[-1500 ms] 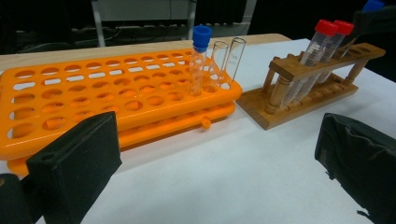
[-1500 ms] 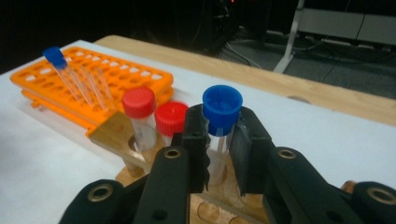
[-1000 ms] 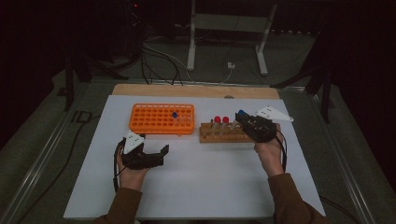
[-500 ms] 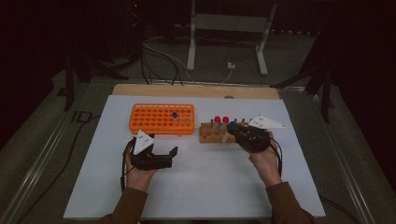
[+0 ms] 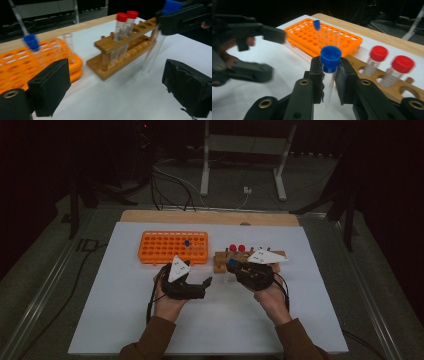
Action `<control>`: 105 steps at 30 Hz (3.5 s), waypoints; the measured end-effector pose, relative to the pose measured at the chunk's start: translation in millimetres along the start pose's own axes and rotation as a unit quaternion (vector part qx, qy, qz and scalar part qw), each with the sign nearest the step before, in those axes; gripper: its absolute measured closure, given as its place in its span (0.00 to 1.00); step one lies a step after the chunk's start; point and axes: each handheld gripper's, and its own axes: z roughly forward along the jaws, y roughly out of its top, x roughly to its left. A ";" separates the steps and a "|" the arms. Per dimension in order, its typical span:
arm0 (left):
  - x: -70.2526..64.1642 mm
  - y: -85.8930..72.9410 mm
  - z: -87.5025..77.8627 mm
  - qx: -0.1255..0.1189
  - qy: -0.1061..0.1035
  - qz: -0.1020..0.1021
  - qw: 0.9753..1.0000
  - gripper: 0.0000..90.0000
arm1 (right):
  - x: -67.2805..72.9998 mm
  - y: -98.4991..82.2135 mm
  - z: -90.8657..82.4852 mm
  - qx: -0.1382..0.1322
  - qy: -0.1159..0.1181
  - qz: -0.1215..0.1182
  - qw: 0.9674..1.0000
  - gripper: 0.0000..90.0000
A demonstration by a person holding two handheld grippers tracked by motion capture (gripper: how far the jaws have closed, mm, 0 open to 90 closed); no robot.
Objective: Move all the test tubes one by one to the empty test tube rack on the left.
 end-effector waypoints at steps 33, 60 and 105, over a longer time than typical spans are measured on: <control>-18.0 5.2 19.7 0.005 -0.041 0.034 0.999 0.86 | 12.9 4.8 2.5 -0.014 0.052 0.002 0.999 0.63; 18.1 13.3 0.3 -0.020 0.001 0.002 1.000 0.86 | -14.4 -20.6 -29.1 -0.024 -0.016 0.014 0.999 0.03; 100.8 14.4 28.5 -0.019 0.132 -0.051 0.990 0.86 | -27.6 -33.5 -48.3 -0.028 -0.047 0.028 0.998 0.01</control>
